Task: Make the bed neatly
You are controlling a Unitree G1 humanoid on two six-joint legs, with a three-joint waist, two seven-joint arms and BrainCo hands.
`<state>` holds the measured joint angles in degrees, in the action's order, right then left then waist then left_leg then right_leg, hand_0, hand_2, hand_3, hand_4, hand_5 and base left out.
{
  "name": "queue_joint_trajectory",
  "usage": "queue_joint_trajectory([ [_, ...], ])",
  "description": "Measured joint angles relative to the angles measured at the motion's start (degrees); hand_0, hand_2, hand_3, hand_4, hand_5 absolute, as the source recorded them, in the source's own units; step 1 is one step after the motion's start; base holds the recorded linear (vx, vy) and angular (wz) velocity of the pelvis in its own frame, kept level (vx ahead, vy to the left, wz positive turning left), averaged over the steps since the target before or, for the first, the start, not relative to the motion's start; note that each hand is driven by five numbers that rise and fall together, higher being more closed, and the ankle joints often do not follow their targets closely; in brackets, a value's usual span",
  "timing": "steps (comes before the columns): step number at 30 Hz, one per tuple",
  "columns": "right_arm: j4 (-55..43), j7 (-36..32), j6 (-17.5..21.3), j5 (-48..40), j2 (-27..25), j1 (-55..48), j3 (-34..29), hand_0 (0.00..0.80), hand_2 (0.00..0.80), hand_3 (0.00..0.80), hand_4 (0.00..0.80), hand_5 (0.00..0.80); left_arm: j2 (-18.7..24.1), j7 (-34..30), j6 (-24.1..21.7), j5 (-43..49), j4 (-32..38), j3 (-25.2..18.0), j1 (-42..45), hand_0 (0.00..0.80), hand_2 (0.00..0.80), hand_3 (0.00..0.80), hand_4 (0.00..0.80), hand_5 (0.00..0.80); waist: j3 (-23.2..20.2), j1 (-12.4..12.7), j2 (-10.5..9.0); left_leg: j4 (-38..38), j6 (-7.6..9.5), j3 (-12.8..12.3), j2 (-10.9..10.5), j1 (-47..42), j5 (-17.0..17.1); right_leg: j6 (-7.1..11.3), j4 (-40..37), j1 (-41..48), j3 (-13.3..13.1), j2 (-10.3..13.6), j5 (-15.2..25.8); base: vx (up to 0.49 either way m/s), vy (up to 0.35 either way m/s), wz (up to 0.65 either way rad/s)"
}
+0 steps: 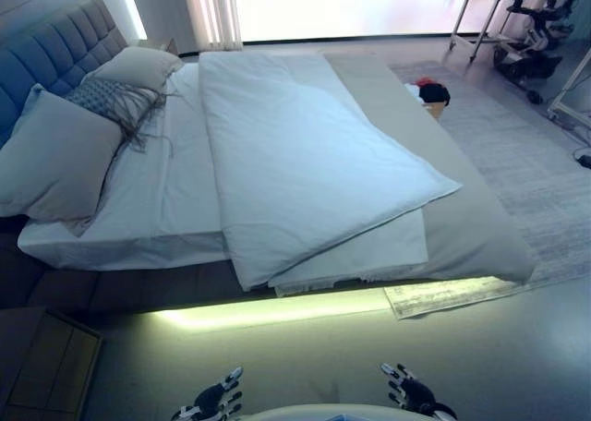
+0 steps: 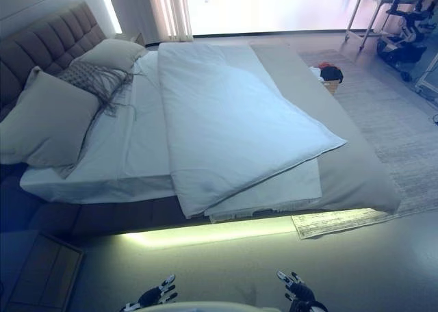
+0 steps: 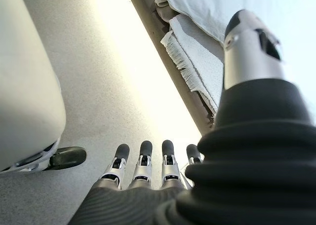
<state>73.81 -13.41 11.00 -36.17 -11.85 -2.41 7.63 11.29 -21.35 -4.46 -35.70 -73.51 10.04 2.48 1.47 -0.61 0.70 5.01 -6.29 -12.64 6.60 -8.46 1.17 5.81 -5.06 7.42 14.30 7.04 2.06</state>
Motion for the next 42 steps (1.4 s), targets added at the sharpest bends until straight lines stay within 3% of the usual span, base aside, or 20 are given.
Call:
queue_joint_trajectory([
  [28, 0.06, -3.04, -2.55, -0.55, -0.94, 0.12, -0.22, 0.000, 0.000, 0.000, 0.000, 0.000, 1.02, 2.02, -0.14, -2.40, -0.09, -0.80, 0.22, 0.000, 0.000, 0.000, 0.000, 0.000, 0.13, -0.01, 0.34, 0.01, -0.01, -0.43, 0.12, -0.84, -0.03, 0.00, -0.09, 0.49, -0.53, -0.06, 0.00, 0.014, -0.009, 0.00],
  [31, 0.21, -2.62, -2.58, -0.64, -0.98, 0.11, -0.24, 0.000, 0.000, 0.000, 0.000, 0.000, 1.06, 2.94, -0.19, -3.87, -0.16, -3.02, 0.27, 0.000, 0.000, 0.000, 0.000, 0.000, 0.10, -0.02, 0.54, 0.01, -0.01, -0.56, 0.21, -0.88, -0.04, -0.01, -0.10, 0.45, -0.93, -0.18, -0.01, 0.043, -0.065, -0.02],
  [42, 1.03, -2.39, -2.59, -4.03, -2.69, 0.16, -2.70, 0.000, 0.000, 0.000, 0.000, 0.000, 1.07, 3.95, -0.19, -5.87, -1.72, -4.66, 0.32, 0.000, 0.000, 0.000, 0.000, 0.000, 0.85, -0.11, 1.42, -0.40, -0.48, -1.37, 1.02, -1.63, -0.39, -0.21, 0.01, 0.41, -3.42, -1.18, -0.25, 0.063, -0.114, -0.07],
])
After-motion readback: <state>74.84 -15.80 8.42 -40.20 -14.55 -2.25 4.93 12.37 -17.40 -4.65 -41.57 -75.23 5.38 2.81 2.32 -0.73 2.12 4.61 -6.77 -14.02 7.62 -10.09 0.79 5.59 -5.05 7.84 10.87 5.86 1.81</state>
